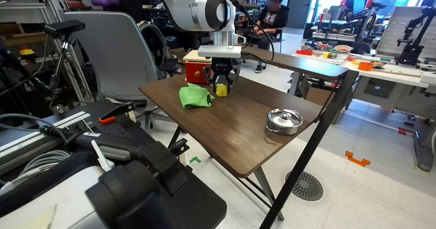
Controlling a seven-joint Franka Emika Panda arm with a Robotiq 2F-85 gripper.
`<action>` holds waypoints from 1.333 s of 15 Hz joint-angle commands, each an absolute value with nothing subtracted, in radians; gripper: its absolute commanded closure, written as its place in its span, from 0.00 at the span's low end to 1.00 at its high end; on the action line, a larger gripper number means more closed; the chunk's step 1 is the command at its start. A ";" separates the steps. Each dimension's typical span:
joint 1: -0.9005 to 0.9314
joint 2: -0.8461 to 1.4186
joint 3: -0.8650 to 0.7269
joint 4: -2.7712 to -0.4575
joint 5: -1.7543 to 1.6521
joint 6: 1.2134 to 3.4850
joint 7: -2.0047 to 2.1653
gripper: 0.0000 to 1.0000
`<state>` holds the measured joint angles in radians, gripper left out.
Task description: Move the yellow bell pepper
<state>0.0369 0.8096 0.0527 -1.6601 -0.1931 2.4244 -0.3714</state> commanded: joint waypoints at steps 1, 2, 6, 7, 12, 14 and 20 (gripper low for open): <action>0.025 0.811 0.058 -1.637 -0.210 2.383 -0.394 0.70; 0.020 0.801 0.061 -1.646 -0.206 2.379 -0.400 0.70; -0.006 0.727 0.072 -1.708 -0.191 2.353 -0.424 0.71; -0.012 0.706 0.074 -1.723 -0.188 2.341 -0.430 0.71; -0.040 0.544 0.067 -1.869 -0.182 2.315 -0.434 0.71; -0.063 0.480 0.062 -1.942 -0.172 2.326 -0.438 0.71; -0.137 0.367 0.013 -2.120 -0.169 2.357 -0.447 0.71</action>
